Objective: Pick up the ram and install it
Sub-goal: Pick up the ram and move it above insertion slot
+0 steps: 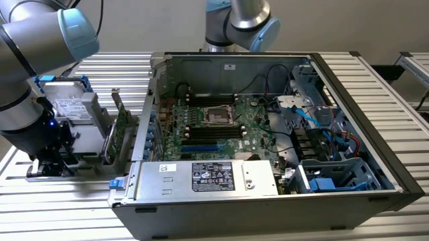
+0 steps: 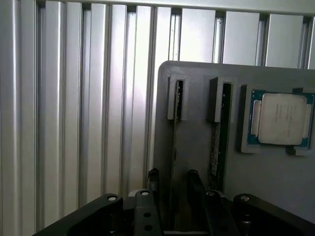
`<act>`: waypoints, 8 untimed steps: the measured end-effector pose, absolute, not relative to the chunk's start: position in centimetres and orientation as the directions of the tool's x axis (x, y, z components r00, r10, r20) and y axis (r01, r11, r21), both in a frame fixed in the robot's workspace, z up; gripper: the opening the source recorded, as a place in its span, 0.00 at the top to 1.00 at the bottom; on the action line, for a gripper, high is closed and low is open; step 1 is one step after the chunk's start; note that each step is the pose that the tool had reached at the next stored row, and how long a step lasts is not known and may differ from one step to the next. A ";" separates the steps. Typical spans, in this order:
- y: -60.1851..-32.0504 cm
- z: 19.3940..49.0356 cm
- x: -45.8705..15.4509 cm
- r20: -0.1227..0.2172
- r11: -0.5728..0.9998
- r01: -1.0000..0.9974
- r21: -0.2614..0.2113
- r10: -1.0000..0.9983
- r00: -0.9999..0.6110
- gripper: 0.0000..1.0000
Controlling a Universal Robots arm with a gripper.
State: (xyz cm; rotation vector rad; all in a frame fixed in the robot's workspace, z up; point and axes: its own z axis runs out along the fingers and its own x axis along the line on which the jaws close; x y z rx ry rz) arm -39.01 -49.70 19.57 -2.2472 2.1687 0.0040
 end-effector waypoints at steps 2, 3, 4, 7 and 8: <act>-49.7 19.6 -39.0 -0.015 -0.035 -0.999 -0.012 -0.999 0.036 0.64; -49.7 19.6 -39.0 -0.015 -0.035 -0.999 -0.012 -0.999 0.036 0.64; -49.7 19.6 -39.0 -0.015 -0.035 -0.999 -0.012 -0.999 0.036 0.64; -49.7 19.6 -39.0 -0.015 -0.035 -0.999 -0.012 -0.999 0.036 0.64; -49.7 19.6 -39.0 -0.015 -0.035 -0.999 -0.012 -0.999 0.036 0.66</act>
